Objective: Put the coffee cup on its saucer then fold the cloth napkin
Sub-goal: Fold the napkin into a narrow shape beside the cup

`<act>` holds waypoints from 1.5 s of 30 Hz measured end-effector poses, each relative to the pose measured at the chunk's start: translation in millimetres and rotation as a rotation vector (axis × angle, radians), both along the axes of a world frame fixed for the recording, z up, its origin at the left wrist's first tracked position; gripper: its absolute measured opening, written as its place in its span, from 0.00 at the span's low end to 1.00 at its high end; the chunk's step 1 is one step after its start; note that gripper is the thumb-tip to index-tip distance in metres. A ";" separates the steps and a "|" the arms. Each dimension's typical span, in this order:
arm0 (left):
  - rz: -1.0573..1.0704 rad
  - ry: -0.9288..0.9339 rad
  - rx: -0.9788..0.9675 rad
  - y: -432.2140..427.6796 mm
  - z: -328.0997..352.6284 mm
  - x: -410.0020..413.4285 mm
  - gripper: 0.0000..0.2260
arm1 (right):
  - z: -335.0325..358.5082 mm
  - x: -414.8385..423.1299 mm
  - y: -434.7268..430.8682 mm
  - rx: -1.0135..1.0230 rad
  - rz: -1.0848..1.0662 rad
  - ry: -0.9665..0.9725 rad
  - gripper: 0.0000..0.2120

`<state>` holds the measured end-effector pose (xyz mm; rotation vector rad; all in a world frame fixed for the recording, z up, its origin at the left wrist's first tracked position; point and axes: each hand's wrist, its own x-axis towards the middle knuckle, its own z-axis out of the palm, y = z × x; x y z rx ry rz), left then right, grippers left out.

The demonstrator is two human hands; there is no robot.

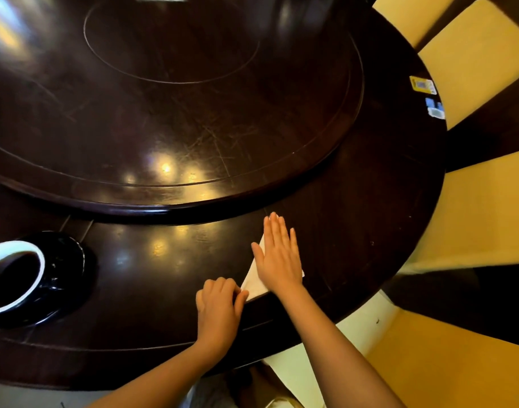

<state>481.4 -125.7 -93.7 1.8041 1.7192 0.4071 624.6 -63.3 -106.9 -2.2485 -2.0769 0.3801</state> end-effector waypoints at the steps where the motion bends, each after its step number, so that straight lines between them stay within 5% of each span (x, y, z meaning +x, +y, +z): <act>1: 0.001 -0.004 -0.003 0.0 -0.7 -0.2 0.08 | 0.8 3.4 7.4 0.000 -0.034 -0.005 0.31; 10: -0.003 -0.024 -0.041 1.6 1.0 0.5 0.07 | 7.2 37.3 46.2 -0.036 -0.353 -0.111 0.29; 14: 0.010 -0.012 -0.054 3.6 2.6 0.6 0.07 | 20.5 6.7 1.7 0.168 -0.158 -0.096 0.26; 17: 0.006 -0.003 -0.040 3.0 2.5 0.3 0.07 | 12.9 -12.8 -31.7 0.038 0.031 -0.020 0.29; 32: -0.134 0.076 0.002 -1.1 9.6 -3.3 0.08 | 26.0 46.9 34.9 -0.017 -0.258 -0.201 0.24; 34: -0.187 0.097 0.037 -4.2 9.9 -2.7 0.15 | 34.4 47.2 26.0 -0.002 -0.249 -0.142 0.18; 38: -0.279 0.043 0.120 -6.5 7.7 0.0 0.22 | 47.3 39.9 11.1 -0.248 -0.343 0.317 0.19; 42: -0.468 0.188 0.329 -6.9 -5.3 6.5 0.23 | 55.9 36.1 13.0 -0.396 -0.413 0.449 0.17; 45: -0.519 0.252 0.295 -2.8 -6.2 6.4 0.30 | 67.9 28.8 13.3 -0.440 -0.614 0.728 0.11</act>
